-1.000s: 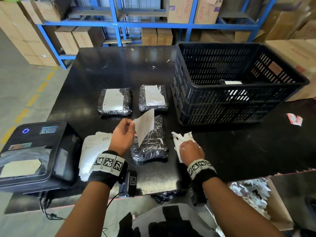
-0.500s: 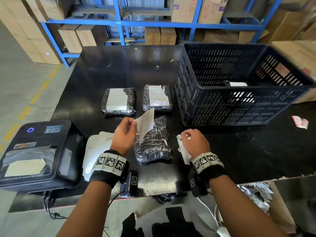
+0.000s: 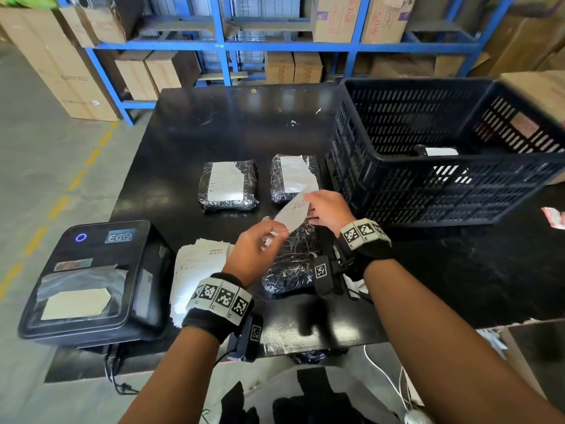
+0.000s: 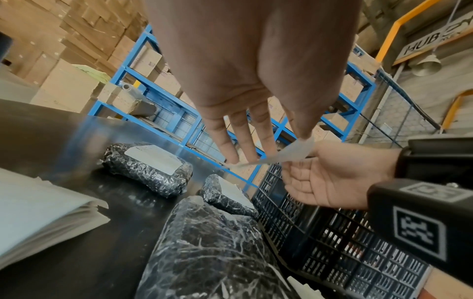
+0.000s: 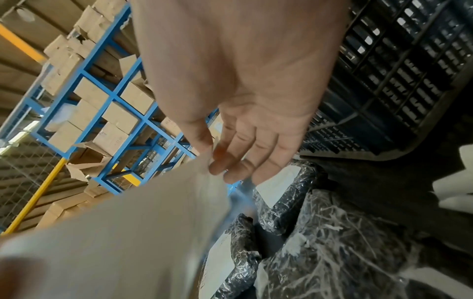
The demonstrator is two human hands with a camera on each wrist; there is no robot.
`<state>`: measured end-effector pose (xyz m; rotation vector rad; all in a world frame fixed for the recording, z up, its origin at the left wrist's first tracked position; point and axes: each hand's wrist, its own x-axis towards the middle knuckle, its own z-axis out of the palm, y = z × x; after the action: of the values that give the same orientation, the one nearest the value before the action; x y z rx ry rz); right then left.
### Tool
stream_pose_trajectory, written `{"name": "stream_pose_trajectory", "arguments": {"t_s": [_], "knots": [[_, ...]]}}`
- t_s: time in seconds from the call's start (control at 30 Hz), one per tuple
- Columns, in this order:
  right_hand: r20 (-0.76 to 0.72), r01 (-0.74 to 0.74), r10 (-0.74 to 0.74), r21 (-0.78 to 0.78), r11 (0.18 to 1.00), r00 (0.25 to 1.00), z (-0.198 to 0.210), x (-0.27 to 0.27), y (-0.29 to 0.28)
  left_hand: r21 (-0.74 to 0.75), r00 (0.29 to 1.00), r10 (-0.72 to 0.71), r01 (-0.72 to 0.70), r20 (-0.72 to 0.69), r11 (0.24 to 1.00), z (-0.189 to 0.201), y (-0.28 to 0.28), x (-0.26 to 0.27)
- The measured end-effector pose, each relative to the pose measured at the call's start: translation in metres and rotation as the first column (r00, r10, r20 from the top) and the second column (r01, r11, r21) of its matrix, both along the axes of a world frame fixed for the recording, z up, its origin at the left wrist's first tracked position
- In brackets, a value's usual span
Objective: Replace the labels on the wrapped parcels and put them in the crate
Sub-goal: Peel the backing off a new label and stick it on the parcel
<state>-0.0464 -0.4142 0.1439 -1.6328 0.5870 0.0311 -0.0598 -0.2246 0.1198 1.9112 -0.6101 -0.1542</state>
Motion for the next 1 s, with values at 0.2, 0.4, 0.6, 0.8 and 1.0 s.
{"name": "stream_pose_trajectory", "arguments": {"t_s": [0.2, 0.4, 0.6, 0.8, 1.0], "knots": [[0.081, 0.038, -0.028, -0.129, 0.991, 0.996, 0.004, 0.0, -0.001, 0.241, 1.0, -0.021, 0.015, 0.022, 0.97, -0.012, 0.018, 0.001], [0.061, -0.005, 0.01, -0.078, 0.997, 0.998, 0.01, -0.016, 0.01, 0.083, 0.98, 0.099, -0.086, -0.175, 0.993, -0.013, 0.033, 0.006], [-0.002, -0.008, 0.008, 0.097, 0.995, 1.0, 0.003, -0.033, 0.023, 0.001, 0.946, 0.069, -0.073, -0.316, 0.997, -0.015, 0.03, 0.018], [-0.065, 0.029, -0.022, 0.096, 0.995, 0.998, -0.012, -0.036, 0.019, -0.03, 0.915, 0.035, -0.052, -0.402, 0.998, -0.022, 0.018, 0.019], [-0.093, 0.006, -0.001, 0.048, 0.999, 0.996, -0.028, -0.023, 0.005, 0.062, 0.903, 0.059, -0.036, -0.426, 0.997, -0.025, 0.001, 0.025]]}}
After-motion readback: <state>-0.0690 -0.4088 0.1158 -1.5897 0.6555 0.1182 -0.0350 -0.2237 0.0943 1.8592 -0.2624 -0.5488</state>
